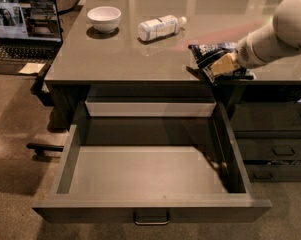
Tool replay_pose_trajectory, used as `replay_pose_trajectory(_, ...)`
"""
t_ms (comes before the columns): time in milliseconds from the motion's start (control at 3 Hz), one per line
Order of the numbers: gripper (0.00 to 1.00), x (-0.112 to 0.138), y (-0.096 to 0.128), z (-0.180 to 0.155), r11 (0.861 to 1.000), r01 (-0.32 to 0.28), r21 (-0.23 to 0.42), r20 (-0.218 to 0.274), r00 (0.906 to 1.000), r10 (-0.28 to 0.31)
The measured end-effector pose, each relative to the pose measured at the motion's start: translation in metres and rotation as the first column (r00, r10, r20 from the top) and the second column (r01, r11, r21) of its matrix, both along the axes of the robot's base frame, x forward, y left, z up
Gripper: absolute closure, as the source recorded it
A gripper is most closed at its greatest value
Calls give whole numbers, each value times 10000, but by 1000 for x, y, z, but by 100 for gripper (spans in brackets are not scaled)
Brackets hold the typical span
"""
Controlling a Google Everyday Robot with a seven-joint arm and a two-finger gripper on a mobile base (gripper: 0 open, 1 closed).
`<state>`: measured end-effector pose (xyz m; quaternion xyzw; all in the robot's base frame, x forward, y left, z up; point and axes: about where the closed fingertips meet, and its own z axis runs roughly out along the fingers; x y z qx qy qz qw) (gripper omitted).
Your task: Pick blue chip bag from top drawer and place on counter
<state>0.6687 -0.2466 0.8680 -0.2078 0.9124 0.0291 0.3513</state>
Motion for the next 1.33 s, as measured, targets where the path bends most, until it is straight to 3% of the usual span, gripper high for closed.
replay_pose_trajectory(333,100,10,13,-4,9911,404,1269,573,9972,-480)
replay_pose_trajectory(667,100,20,25,1,9785,226,2048,1044,9935,-448)
replay_pose_trajectory(1333,100,49,58,6,9621,-1010,2535,1796,9822,558)
